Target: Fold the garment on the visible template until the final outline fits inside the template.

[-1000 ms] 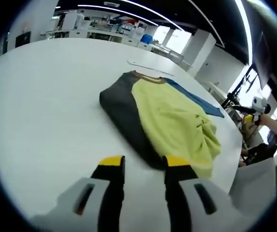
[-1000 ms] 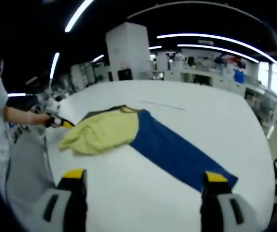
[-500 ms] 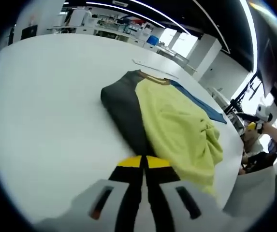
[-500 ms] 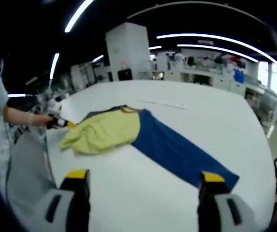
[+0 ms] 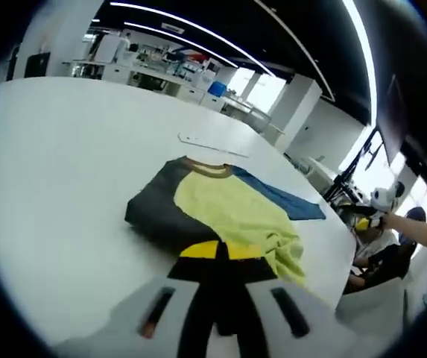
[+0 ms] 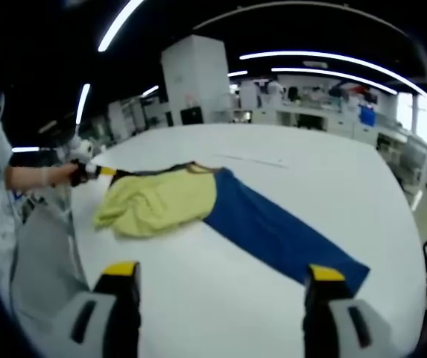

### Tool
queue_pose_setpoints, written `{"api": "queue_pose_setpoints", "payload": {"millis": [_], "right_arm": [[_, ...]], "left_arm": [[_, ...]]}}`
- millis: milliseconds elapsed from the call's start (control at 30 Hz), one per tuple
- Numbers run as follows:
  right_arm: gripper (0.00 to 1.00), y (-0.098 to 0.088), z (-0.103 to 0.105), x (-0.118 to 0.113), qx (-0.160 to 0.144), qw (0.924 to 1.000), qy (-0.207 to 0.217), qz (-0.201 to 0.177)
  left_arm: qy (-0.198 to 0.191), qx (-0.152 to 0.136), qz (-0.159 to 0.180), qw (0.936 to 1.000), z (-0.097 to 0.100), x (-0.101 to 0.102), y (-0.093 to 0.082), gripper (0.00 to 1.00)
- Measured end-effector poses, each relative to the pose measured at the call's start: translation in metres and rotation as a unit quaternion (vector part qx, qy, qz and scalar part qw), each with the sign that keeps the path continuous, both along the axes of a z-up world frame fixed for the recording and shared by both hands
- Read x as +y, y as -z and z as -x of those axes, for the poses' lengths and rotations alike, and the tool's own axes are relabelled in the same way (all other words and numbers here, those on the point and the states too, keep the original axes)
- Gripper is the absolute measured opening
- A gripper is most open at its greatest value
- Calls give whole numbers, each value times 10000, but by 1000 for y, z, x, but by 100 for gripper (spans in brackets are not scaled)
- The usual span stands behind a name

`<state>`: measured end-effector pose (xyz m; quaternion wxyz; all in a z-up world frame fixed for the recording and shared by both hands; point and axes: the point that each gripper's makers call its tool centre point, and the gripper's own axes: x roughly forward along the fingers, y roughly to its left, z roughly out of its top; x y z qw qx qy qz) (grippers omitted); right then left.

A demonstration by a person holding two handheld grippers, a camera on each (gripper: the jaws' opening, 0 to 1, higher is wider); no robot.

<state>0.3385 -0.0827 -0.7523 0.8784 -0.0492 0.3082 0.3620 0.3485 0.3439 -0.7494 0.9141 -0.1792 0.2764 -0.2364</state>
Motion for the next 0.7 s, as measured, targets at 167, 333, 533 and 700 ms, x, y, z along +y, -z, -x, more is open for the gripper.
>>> {"api": "queue_pose_setpoints", "payload": {"millis": [167, 333, 533, 700], "right_arm": [[91, 0, 0, -1, 15, 10000, 24, -14], [91, 1, 1, -2, 35, 10000, 34, 3], [90, 3, 2, -2, 62, 10000, 59, 12], [90, 3, 2, -3, 77, 9999, 93, 23]], "left_arm": [[174, -142, 80, 9997, -12, -17, -17, 0], [321, -223, 105, 9992, -23, -30, -25, 0], [296, -349, 165, 9988, -39, -38, -38, 0], [356, -491, 225, 9979, -44, -51, -49, 0]]}}
